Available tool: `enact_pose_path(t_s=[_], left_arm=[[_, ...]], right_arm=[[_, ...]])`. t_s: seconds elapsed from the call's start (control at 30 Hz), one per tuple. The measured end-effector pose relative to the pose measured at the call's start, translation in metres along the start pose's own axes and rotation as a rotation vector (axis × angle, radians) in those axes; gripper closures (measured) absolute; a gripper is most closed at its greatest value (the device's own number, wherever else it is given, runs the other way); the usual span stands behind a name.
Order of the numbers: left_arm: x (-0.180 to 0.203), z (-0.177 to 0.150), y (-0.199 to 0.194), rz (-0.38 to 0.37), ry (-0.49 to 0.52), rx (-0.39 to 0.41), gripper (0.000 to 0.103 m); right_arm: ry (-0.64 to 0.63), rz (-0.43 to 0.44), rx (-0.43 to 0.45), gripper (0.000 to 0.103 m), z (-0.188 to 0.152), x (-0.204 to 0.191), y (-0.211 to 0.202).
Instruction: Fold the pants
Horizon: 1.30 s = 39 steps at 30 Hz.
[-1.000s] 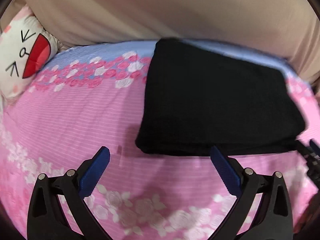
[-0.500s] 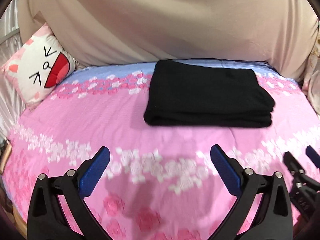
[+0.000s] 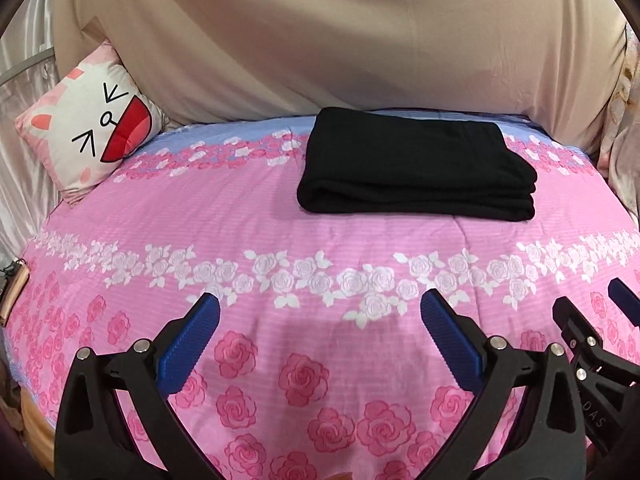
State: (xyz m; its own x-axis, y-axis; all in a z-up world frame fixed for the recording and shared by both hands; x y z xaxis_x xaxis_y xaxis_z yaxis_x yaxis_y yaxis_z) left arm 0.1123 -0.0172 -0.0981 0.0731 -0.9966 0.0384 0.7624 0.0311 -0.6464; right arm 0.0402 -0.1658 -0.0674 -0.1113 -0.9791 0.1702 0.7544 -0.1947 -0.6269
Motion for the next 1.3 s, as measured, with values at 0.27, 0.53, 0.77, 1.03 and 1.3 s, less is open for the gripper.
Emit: enact_pose_path(t_s=[0.27,0.53,0.77,1.03,1.3], left_arm=[[-0.0007,-0.0064,-0.0001,0.017,0.017,0.010,0.005],[0.0011,-0.0060,0.0030,-0.008,0.021,-0.007,0.005],[0.0012,-0.0055,0.0040,-0.033,0.013,-0.021,0.005],[-0.0006,-0.0039,0.0019,-0.011,0.023,-0.001,0.005],[0.0014,-0.0044,0.0018,-0.020,0.032,-0.006,0.005]], right_arm=[[-0.011,0.006,-0.004,0.018,0.0007,-0.0063,-0.0010],[-0.017,0.006,-0.011,0.018,0.0011,-0.0081,0.0009],[-0.020,0.006,-0.013,0.018,0.0013,-0.0081,0.0028],[-0.018,0.006,-0.012,0.018,0.0011,-0.0096,0.0029],[-0.015,0.001,-0.013,0.018,0.0004,-0.0097,0.0028]])
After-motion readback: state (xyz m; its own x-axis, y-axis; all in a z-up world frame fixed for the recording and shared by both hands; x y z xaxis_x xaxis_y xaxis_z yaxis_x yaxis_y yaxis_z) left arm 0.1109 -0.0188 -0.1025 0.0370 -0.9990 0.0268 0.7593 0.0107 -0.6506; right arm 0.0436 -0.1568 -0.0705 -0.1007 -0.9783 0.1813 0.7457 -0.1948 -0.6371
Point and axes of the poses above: each gripper's, at about its wrist camera, not at the fingertips, and y roughly the way its jaws point, x to its right, z to its top, the point moved 8 cm from there along y, roughly the way its jaws point, and after that the axes turned 11 degrees about -y, right-handed, at the moved point
